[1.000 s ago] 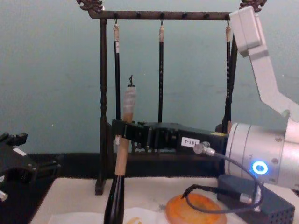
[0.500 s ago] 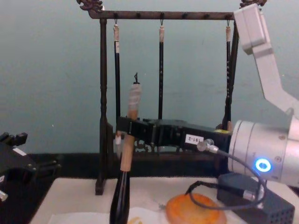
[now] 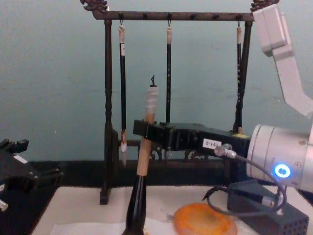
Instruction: Pick up the brush from the inkstone, write on the paper, then place the brush back to its original position.
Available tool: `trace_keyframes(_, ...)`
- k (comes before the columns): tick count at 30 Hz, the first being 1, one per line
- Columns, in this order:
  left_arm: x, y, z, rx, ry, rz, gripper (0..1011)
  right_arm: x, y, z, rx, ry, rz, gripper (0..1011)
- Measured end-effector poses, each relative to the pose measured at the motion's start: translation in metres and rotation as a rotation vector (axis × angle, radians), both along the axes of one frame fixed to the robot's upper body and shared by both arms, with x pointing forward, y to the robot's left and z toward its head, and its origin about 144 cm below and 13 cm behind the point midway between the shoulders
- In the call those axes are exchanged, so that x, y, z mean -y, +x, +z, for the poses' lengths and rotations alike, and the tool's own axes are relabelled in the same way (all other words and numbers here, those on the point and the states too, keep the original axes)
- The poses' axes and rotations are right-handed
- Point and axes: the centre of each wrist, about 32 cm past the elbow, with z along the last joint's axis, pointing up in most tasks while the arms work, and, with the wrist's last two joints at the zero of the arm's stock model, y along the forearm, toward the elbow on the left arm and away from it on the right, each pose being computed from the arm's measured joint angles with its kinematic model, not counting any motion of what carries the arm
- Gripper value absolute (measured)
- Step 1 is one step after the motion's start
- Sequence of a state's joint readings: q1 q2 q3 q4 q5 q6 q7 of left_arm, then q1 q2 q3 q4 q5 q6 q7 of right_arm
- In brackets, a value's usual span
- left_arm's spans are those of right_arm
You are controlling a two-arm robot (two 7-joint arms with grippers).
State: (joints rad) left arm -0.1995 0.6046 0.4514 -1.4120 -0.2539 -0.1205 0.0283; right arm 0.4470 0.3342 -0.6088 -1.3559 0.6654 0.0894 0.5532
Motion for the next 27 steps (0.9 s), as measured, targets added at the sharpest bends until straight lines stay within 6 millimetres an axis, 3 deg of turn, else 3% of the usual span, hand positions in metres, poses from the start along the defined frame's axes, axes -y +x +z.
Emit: trace_keyframes(27,0.000,0.000,0.000,0.000,0.000,0.000,1001,0.015,0.003,0.002,0.021,-0.017,-0.062,175)
